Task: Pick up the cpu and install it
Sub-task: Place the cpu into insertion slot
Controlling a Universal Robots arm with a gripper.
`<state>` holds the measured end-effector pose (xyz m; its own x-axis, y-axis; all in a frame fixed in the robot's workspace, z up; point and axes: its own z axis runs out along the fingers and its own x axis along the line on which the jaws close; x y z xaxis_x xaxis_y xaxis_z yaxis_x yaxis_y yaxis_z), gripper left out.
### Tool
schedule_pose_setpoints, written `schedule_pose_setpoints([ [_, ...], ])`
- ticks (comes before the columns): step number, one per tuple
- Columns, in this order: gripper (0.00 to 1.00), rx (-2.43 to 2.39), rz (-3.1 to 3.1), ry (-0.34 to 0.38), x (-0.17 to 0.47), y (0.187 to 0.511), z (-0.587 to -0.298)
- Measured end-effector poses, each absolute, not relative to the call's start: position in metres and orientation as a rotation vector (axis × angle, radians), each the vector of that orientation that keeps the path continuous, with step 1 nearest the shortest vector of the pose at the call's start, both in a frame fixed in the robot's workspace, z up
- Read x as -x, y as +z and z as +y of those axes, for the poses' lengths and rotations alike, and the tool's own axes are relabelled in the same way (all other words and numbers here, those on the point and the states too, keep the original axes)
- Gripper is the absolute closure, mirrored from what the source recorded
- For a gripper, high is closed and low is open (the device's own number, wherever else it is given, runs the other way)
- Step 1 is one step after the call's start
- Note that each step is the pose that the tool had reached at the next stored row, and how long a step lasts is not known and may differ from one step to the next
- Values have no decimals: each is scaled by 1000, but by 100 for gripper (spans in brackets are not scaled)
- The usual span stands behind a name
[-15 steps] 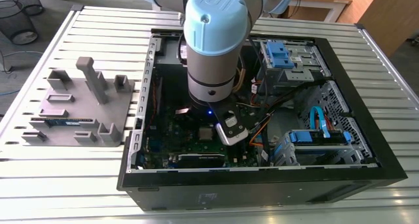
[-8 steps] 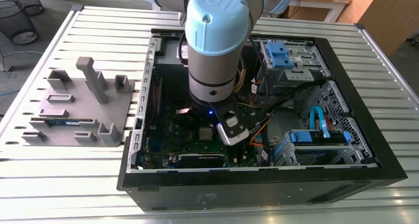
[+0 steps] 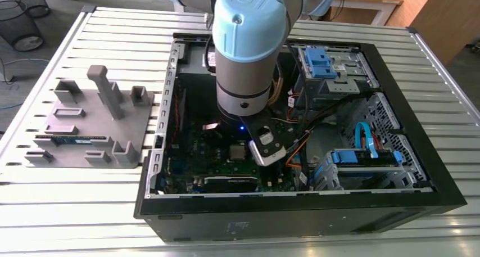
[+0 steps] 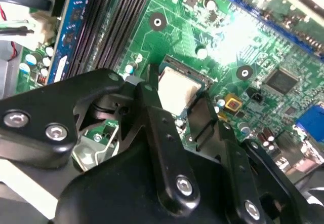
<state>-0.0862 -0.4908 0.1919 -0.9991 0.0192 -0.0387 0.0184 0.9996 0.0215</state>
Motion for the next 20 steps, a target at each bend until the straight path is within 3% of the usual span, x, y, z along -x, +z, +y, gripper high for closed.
schedule_pose_setpoints([
  [20, 53, -25, 3100, 32, 89, 189, -491],
])
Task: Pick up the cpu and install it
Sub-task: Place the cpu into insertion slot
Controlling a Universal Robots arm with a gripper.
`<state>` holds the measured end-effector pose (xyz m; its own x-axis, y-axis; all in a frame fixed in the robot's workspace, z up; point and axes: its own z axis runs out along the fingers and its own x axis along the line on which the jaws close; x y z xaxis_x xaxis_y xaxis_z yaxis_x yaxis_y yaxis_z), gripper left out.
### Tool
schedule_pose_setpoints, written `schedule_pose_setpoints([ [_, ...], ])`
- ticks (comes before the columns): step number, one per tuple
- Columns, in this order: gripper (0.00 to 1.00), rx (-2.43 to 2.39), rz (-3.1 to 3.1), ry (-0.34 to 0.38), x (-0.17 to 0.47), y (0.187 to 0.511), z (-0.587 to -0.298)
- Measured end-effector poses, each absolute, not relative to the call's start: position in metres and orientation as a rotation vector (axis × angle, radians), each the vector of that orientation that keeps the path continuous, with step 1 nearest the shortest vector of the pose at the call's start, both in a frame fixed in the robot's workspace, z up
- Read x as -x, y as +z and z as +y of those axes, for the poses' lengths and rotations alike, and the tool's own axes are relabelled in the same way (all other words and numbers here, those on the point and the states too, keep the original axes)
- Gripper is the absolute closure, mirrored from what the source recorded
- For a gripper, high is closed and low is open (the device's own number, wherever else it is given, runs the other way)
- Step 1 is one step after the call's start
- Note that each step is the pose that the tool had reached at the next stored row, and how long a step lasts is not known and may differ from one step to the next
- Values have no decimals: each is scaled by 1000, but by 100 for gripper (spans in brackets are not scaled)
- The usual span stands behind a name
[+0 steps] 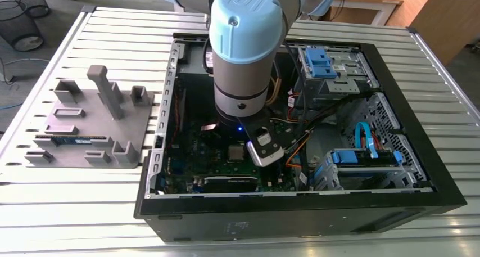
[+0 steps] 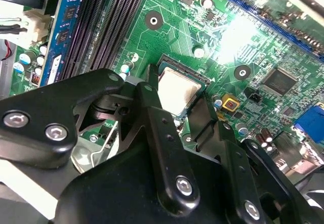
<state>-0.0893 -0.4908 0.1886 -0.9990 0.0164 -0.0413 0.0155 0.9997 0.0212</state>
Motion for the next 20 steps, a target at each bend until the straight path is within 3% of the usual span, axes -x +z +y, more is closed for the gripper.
schedule_pose_setpoints([
  [9, 52, -24, 3099, 33, 89, 188, -491],
  [10, 46, -25, 3099, 33, 89, 188, -491],
  [20, 46, -25, 3097, 33, 92, 188, -491],
])
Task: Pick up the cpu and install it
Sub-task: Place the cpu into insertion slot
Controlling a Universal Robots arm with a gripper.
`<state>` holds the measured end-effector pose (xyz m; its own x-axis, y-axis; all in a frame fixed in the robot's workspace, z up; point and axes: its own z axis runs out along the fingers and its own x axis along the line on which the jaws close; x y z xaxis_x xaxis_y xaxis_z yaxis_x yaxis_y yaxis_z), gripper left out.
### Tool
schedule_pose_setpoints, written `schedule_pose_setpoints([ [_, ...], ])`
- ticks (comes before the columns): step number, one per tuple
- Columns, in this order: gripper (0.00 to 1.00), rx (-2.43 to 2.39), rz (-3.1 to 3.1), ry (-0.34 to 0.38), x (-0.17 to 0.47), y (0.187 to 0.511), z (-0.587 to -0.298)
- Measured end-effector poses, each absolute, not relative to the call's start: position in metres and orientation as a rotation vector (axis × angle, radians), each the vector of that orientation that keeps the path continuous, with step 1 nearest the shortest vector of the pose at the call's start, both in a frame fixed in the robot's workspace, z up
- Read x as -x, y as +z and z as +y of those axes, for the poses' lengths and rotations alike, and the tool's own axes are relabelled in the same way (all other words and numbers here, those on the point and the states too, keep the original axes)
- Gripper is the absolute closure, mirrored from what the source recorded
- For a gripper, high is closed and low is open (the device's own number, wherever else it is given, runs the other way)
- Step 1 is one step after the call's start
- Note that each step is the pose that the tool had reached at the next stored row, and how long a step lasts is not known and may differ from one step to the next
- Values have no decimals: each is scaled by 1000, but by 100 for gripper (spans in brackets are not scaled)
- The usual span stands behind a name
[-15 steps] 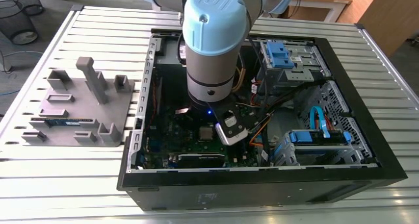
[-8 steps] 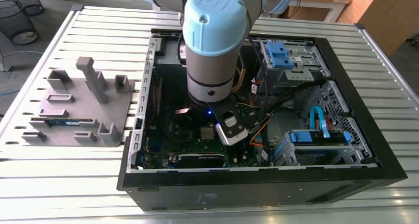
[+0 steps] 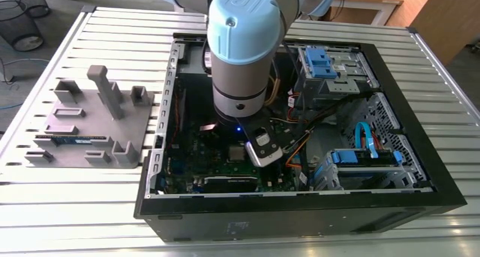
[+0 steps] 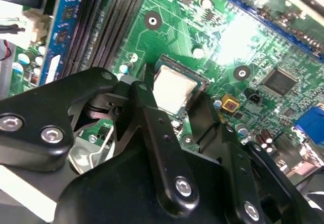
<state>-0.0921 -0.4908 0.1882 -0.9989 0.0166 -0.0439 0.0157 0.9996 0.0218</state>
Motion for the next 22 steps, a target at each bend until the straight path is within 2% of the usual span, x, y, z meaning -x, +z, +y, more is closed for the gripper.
schedule_pose_setpoints([
  [22, 46, -25, 3094, 33, 93, 193, -491],
])
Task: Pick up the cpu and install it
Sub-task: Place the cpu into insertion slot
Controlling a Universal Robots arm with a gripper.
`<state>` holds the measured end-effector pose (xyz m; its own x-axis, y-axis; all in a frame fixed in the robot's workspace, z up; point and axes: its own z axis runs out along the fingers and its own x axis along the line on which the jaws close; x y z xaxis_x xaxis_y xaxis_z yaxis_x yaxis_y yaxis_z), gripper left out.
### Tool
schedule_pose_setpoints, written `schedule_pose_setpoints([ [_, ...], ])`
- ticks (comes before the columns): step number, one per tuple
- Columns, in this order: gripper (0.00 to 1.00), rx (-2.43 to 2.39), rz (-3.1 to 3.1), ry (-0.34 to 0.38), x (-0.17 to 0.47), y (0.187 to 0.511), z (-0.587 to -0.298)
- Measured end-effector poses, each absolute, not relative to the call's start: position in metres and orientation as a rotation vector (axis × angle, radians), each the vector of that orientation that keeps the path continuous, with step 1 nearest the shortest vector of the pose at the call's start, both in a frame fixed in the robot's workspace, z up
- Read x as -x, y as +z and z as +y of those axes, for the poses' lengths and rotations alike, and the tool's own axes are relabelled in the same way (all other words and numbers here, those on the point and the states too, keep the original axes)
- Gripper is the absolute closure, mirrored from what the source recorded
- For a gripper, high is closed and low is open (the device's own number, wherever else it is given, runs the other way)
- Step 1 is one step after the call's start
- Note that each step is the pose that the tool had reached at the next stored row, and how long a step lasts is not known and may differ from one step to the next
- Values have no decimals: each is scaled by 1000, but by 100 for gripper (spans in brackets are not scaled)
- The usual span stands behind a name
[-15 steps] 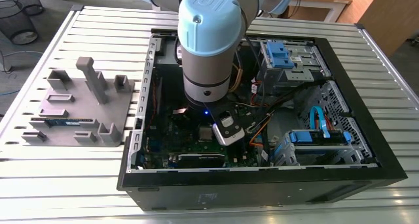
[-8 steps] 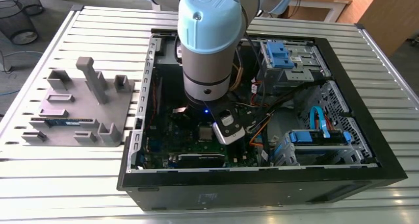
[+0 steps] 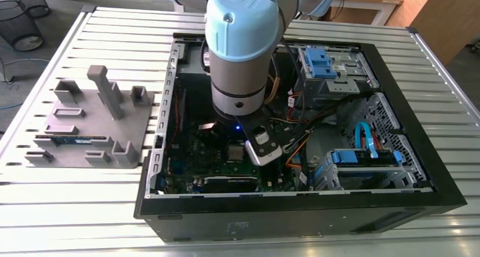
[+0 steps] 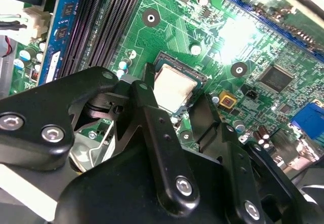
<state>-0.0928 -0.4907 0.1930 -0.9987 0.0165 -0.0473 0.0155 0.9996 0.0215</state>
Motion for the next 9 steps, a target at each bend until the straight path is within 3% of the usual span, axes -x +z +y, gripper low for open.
schedule_pose_setpoints([
  [9, 46, -24, 3094, 33, 92, 193, -490],
])
